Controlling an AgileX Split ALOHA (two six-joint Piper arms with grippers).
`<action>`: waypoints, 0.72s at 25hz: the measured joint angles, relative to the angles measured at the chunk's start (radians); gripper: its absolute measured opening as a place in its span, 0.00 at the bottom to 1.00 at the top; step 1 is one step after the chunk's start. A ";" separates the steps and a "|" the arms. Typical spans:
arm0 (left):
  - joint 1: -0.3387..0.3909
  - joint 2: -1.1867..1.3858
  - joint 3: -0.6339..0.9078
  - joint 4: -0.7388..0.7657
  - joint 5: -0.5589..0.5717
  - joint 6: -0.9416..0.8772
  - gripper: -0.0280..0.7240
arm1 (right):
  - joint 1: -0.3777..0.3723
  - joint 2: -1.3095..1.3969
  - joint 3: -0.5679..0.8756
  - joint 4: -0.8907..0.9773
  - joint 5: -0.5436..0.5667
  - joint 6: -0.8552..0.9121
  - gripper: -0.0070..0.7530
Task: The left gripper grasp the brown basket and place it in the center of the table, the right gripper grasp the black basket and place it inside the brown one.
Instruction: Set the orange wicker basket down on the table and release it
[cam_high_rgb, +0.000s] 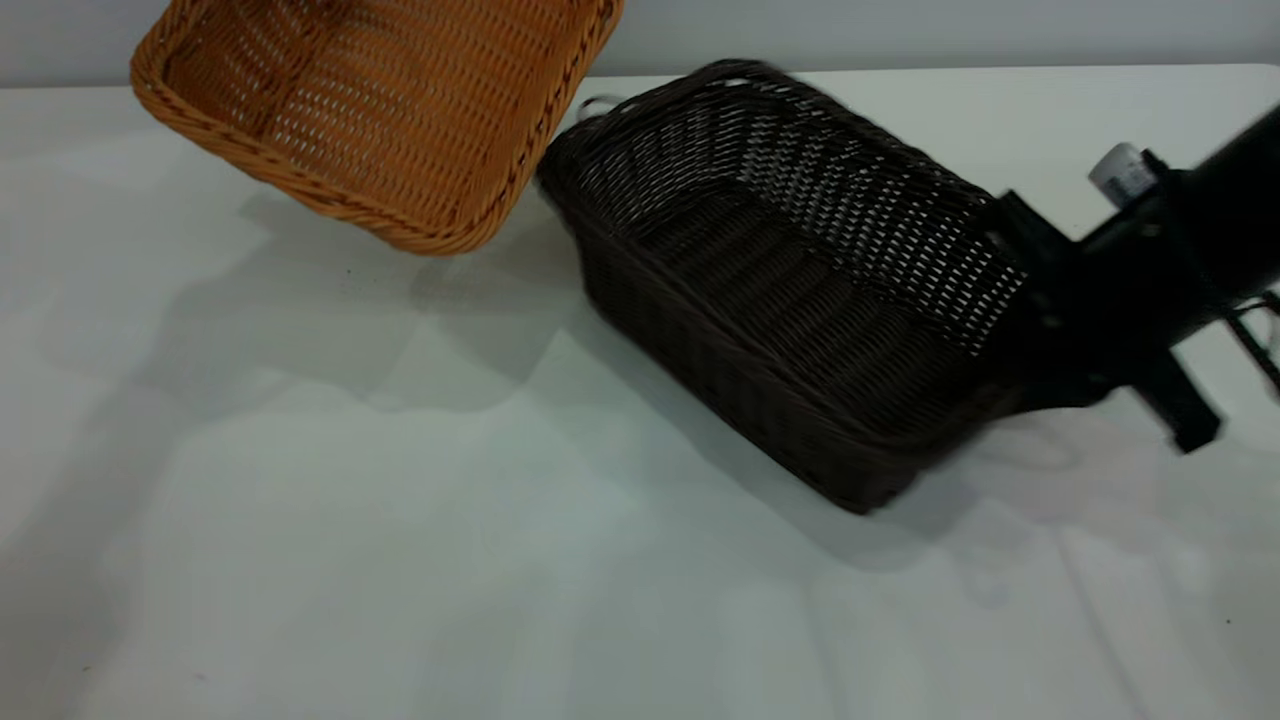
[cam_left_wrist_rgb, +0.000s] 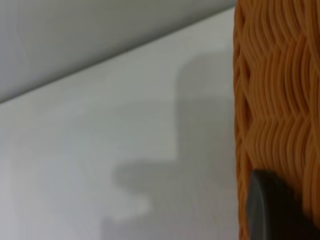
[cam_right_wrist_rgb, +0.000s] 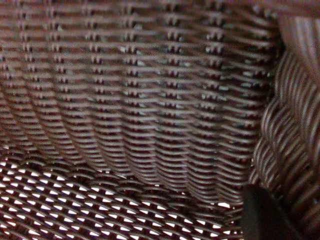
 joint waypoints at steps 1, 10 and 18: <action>0.000 0.000 0.000 0.000 0.014 0.014 0.14 | -0.034 -0.010 -0.008 -0.038 0.010 -0.018 0.12; -0.089 0.005 0.000 0.001 0.340 0.470 0.14 | -0.437 -0.221 -0.278 -0.356 0.240 -0.042 0.12; -0.293 0.111 -0.001 -0.041 0.341 0.733 0.15 | -0.531 -0.271 -0.342 -0.511 0.451 -0.046 0.12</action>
